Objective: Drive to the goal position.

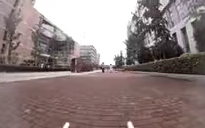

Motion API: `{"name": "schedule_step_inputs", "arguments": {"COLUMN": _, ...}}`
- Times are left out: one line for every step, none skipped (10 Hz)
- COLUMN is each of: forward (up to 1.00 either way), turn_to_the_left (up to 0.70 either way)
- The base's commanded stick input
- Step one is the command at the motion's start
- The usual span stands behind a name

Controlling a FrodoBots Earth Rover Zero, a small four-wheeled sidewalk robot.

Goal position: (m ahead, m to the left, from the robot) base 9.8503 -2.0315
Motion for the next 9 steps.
{"name": "schedule_step_inputs", "arguments": {"forward": 0.45, "turn_to_the_left": 0.0}}
{"name": "schedule_step_inputs", "arguments": {"forward": 0.45, "turn_to_the_left": 0.0}}
{"name": "schedule_step_inputs", "arguments": {"forward": 0.45, "turn_to_the_left": 0.0}}
{"name": "schedule_step_inputs", "arguments": {"forward": 0.45, "turn_to_the_left": 0.0}}
{"name": "schedule_step_inputs", "arguments": {"forward": 0.45, "turn_to_the_left": 0.0}}
{"name": "schedule_step_inputs", "arguments": {"forward": 0.45, "turn_to_the_left": 0.0}}
{"name": "schedule_step_inputs", "arguments": {"forward": 0.45, "turn_to_the_left": 0.0}}
{"name": "schedule_step_inputs", "arguments": {"forward": 0.45, "turn_to_the_left": 0.0}}
{"name": "schedule_step_inputs", "arguments": {"forward": 0.45, "turn_to_the_left": 0.0}}
